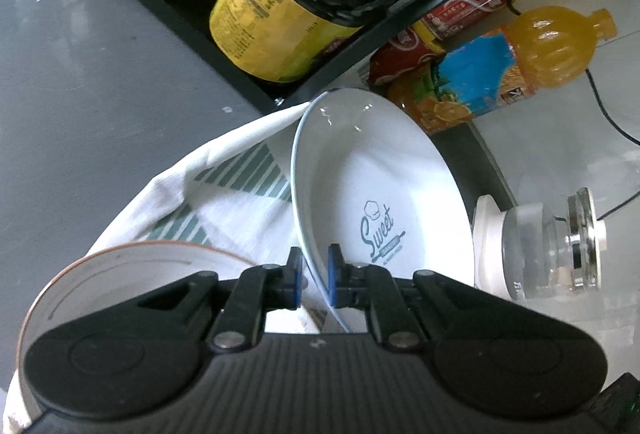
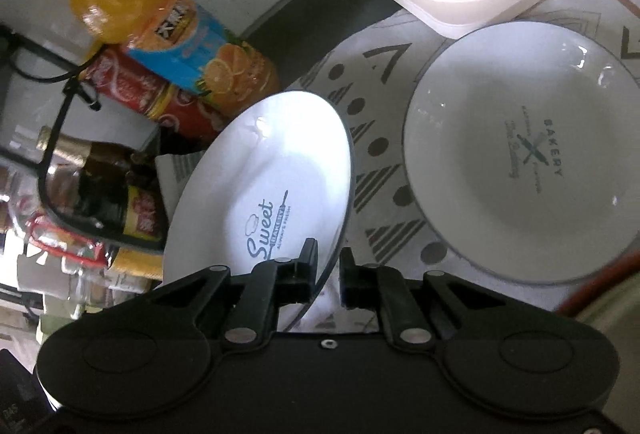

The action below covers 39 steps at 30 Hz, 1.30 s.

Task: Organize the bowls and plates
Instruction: 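Lift the 'Sweet' plate with both tools and carry it beside the bowl stack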

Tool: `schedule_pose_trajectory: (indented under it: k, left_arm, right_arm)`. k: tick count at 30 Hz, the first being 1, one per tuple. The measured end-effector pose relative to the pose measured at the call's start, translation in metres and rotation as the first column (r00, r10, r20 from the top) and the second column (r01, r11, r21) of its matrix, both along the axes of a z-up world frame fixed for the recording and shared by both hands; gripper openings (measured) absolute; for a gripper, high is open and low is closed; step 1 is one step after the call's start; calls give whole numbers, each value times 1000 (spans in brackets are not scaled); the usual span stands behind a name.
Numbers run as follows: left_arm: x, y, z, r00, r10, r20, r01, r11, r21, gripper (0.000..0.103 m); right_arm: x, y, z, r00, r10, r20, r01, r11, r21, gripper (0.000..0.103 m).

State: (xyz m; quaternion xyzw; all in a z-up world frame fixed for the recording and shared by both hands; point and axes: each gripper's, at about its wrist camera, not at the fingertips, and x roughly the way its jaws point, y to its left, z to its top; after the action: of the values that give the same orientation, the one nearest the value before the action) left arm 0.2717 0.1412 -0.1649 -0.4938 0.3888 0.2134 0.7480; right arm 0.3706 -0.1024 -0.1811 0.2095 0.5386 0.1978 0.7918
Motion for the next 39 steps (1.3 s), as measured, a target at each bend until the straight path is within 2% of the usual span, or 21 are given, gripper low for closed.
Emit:
schedule_pose_trajectory:
  k: [26, 39]
  left_arm:
    - [-97, -11, 39, 998, -17, 59, 14, 999, 51, 10]
    - [-147, -12, 41, 998, -22, 54, 18, 997, 80, 10]
  right_arm:
    - [-92, -16, 33, 994, 31, 109, -33, 999, 22, 11]
    - [-143, -18, 30, 991, 69, 116, -70, 998, 6, 11]
